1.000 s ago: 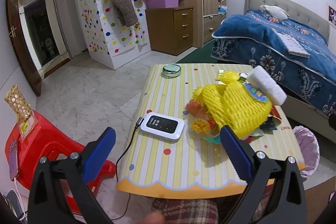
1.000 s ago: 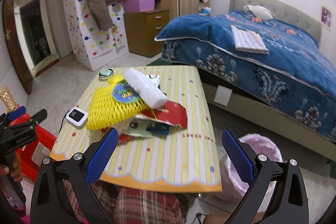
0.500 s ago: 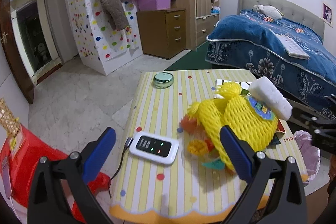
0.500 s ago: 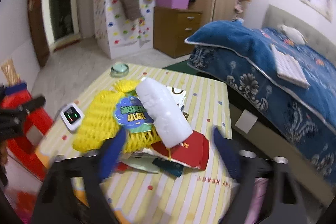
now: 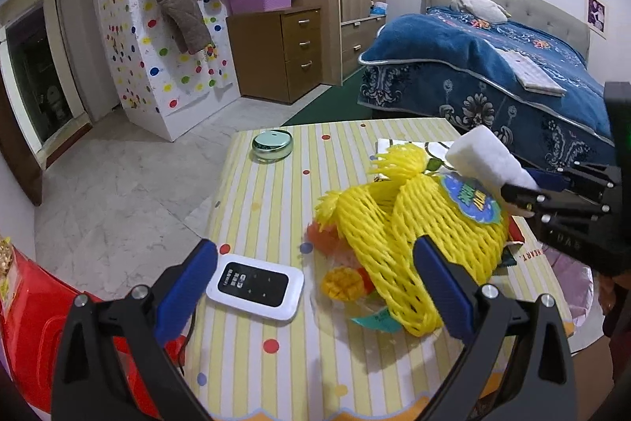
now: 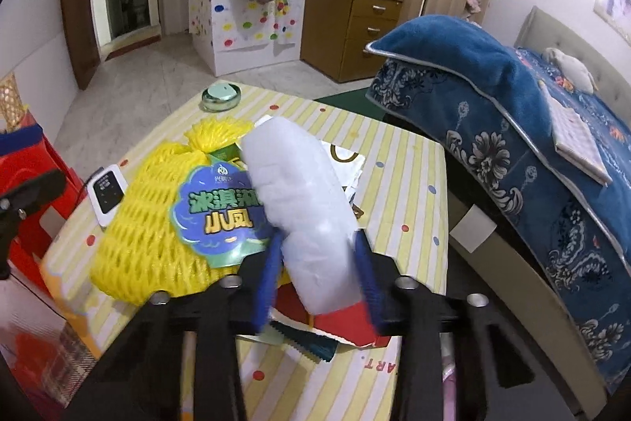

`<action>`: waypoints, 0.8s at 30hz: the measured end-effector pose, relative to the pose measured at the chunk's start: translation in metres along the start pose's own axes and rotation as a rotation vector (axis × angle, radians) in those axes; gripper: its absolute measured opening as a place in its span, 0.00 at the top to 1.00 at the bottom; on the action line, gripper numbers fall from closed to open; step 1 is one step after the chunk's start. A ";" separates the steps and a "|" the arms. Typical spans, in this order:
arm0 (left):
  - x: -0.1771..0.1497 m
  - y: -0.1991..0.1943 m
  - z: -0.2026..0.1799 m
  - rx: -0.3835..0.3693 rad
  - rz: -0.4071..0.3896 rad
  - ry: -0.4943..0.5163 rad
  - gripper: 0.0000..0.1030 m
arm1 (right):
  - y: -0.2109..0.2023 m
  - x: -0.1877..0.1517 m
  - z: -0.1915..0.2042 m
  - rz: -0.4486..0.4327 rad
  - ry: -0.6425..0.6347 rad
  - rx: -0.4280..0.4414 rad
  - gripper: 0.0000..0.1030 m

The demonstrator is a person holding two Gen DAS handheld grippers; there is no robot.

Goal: Collect trash
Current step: 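Grasp the white foam block with the right tool while the left tool grasps the yellow foam net, then carry the foam block and yellow net to the wastebasket and release both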

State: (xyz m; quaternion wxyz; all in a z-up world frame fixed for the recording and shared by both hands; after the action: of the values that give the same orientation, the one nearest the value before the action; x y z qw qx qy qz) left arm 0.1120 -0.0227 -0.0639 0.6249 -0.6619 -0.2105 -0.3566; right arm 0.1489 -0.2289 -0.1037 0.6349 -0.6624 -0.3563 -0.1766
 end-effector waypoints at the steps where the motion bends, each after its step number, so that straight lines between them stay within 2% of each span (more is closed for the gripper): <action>1: -0.001 -0.001 -0.001 -0.010 0.000 0.001 0.06 | -0.009 0.001 -0.003 -0.024 0.025 0.002 0.68; 6: -0.009 -0.008 -0.010 -0.037 0.009 0.002 0.06 | -0.055 0.004 -0.027 -0.119 0.166 -0.004 0.68; 9: -0.019 -0.010 -0.027 -0.092 0.004 0.034 0.11 | -0.081 -0.005 -0.040 -0.157 0.245 -0.020 0.68; 15: -0.031 -0.001 -0.072 -0.163 0.009 0.135 0.15 | -0.097 -0.035 -0.050 -0.132 0.312 -0.023 0.68; 20: -0.033 0.029 -0.081 -0.127 0.040 0.147 0.17 | -0.100 -0.051 -0.054 -0.116 0.336 -0.018 0.68; 24: -0.038 0.041 -0.085 -0.113 0.073 0.169 0.31 | -0.100 -0.058 -0.056 -0.110 0.344 -0.016 0.68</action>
State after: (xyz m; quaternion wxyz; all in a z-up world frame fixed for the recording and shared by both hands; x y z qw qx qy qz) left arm 0.0994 -0.1048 -0.1226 0.6145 -0.6711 -0.1123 -0.3992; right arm 0.0523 -0.3033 -0.0647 0.6706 -0.6070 -0.2765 -0.3247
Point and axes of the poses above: each gripper's, at about its wrist camera, not at the fingertips, and y roughly the way its jaws point, z to its left, x to its top, the point moved 4 cm from there along y, roughly the way its jaws point, and after that the axes turned 3 degrees about -x, right-handed, at the moved point
